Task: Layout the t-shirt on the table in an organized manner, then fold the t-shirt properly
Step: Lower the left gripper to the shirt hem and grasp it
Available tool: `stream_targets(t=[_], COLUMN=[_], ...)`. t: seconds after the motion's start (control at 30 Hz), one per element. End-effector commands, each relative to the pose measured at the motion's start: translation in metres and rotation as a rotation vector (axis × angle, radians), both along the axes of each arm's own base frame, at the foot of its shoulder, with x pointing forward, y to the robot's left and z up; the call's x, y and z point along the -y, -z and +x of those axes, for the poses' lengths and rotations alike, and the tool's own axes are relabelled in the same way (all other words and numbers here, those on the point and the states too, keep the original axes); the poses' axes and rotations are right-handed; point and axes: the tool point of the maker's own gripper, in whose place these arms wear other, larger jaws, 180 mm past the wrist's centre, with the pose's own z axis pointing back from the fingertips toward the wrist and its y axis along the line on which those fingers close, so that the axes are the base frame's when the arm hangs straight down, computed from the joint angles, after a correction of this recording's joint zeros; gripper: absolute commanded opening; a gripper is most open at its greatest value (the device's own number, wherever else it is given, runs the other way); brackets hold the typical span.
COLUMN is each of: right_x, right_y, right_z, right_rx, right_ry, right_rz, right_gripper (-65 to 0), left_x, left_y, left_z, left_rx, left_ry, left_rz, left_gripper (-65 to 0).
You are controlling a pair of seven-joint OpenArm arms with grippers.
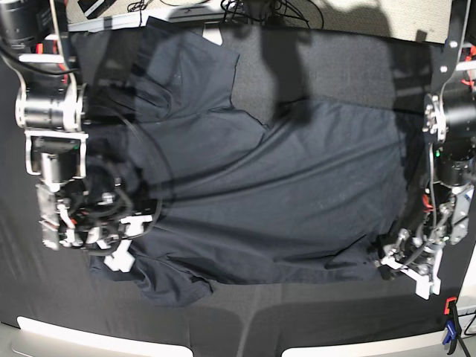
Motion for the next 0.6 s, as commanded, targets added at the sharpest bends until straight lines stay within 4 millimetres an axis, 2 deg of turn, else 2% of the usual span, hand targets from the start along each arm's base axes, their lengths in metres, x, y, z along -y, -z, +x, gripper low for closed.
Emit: stream_targets(t=[0.0, 0.17, 0.3, 0.4, 0.5, 0.57], right_x=[-0.001, -0.013, -0.012, -0.013, -0.013, -0.013], right_y=[-0.019, -0.012, -0.011, -0.011, -0.011, -0.011], right_z=[0.018, 0.013, 0.013, 0.013, 0.014, 0.014], right_rx=[0.061, 0.050, 0.051, 0.054, 0.056, 0.056], right_ry=[0.003, -0.008, -0.006, -0.005, -0.004, -0.004], right_rz=[0.012, 0.030, 0.029, 0.031, 0.031, 0.031], right_gripper=[-41.0, -41.0, -41.0, -41.0, -41.0, -41.0], left_x=[-0.002, 0.004, 0.014, 0.031, 0.038, 0.043], left_y=[-0.026, -0.006, -0.006, -0.004, -0.004, -0.004], left_z=[0.017, 0.011, 0.011, 0.009, 0.010, 0.010], left_rx=[0.073, 0.035, 0.032, 0.023, 0.020, 0.020], left_ry=[-0.020, -0.059, -0.030, 0.035, 0.046, 0.053], left_rz=[-0.009, -0.027, -0.041, -0.068, -0.075, -0.080], left_gripper=[-43.2, -43.2, -43.5, -43.5, -43.5, -47.0])
